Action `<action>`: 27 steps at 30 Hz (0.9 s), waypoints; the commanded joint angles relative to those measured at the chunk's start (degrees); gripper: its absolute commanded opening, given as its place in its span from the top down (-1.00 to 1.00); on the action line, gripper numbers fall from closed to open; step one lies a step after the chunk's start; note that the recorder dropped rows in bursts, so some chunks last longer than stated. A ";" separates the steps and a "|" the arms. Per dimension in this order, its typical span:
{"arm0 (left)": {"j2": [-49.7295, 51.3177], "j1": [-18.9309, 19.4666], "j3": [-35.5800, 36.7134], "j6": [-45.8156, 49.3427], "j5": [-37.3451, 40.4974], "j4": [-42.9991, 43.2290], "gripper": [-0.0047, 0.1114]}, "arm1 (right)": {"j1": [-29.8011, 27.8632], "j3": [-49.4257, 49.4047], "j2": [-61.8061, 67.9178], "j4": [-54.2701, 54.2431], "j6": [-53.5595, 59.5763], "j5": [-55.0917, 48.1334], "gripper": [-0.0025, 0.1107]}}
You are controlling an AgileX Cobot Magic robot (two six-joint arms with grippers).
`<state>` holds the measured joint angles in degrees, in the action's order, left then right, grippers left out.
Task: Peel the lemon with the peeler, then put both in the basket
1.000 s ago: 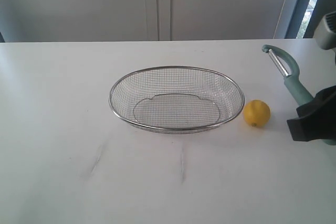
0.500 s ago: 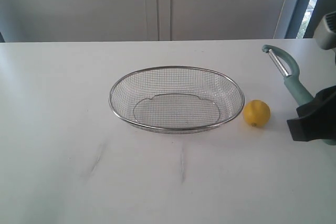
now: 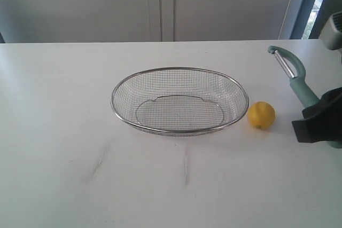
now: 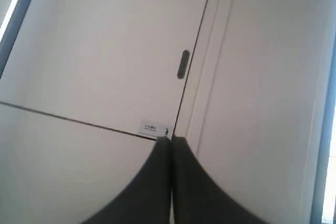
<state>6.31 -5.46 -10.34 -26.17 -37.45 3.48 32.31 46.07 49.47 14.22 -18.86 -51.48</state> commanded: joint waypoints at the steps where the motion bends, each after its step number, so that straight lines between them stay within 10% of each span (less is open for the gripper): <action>1: 9.08 -0.41 -8.46 -5.62 -1.88 14.50 0.92 | -0.38 -0.38 -0.33 0.80 -0.24 0.57 0.96; 13: 39.49 -0.41 -28.08 -26.28 -9.42 36.65 0.92 | -0.38 -0.38 -0.33 0.80 -0.24 0.57 0.96; 21: 51.14 -0.47 -36.09 -26.82 45.83 63.32 0.92 | -0.38 -0.38 -0.33 0.80 -0.24 0.57 0.96; 24: 55.38 -0.47 -36.46 -19.79 63.72 57.42 0.92 | -0.38 -0.38 -0.33 0.80 -0.24 0.57 0.96; 27: 59.05 -1.53 -37.61 1.24 64.40 36.57 0.92 | -0.38 -0.38 -0.33 0.80 -0.24 0.57 0.96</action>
<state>62.88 -5.91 -46.64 -40.34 23.26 55.74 32.31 46.07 49.47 14.22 -18.86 -51.58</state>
